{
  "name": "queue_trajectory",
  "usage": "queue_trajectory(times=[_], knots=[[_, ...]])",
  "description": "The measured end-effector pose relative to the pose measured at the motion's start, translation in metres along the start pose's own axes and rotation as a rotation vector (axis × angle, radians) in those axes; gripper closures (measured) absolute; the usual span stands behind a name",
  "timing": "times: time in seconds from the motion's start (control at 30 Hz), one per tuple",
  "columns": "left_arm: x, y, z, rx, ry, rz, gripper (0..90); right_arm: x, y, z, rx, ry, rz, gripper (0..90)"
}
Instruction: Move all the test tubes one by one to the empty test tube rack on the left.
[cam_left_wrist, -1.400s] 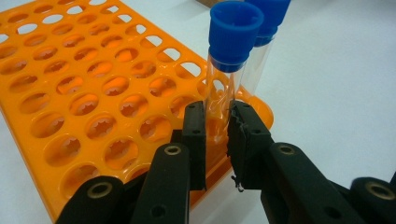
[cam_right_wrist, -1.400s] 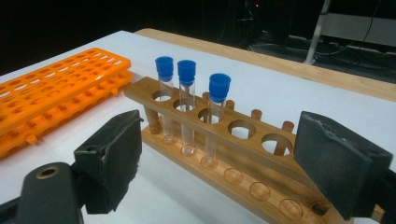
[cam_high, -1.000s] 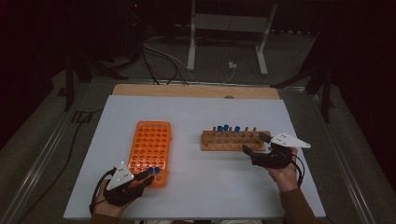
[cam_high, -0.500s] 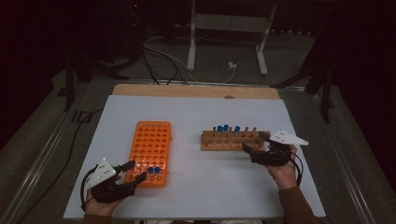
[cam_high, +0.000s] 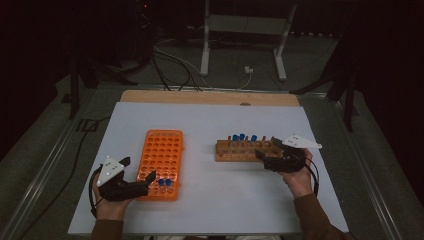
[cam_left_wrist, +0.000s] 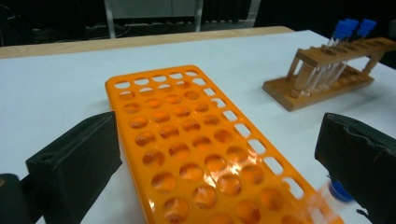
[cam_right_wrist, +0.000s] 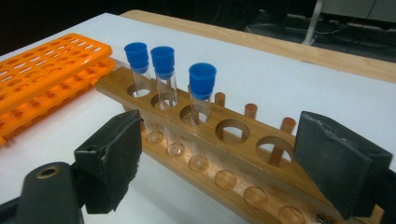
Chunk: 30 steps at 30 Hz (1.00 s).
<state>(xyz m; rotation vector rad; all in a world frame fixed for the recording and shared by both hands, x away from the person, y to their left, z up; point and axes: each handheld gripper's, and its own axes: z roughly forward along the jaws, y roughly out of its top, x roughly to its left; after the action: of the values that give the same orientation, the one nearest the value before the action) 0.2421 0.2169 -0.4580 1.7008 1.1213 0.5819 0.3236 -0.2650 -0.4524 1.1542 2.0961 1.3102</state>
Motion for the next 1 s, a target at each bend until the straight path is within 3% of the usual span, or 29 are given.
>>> queue_trajectory(times=[0.2,0.27,0.53,0.87,1.0], knots=[[0.0,-0.001,0.011,-0.007,-0.002,-0.017,1.1,0.003,0.003,0.013,0.022,0.01,-0.007,21.7],[-0.001,-0.003,0.013,0.003,0.004,-0.007,1.1,0.003,0.004,0.017,0.029,0.029,-0.009,27.4],[0.0,-0.006,0.011,0.004,0.008,-0.013,1.1,0.008,0.004,0.03,0.049,0.022,-0.049,51.0],[0.0,-0.008,0.012,0.014,0.003,-0.012,1.1,0.012,0.008,0.042,0.029,0.023,-0.074,74.9],[0.0,-0.009,0.012,0.016,0.002,-0.015,1.1,0.014,0.009,0.044,0.031,0.017,-0.088,76.2]])
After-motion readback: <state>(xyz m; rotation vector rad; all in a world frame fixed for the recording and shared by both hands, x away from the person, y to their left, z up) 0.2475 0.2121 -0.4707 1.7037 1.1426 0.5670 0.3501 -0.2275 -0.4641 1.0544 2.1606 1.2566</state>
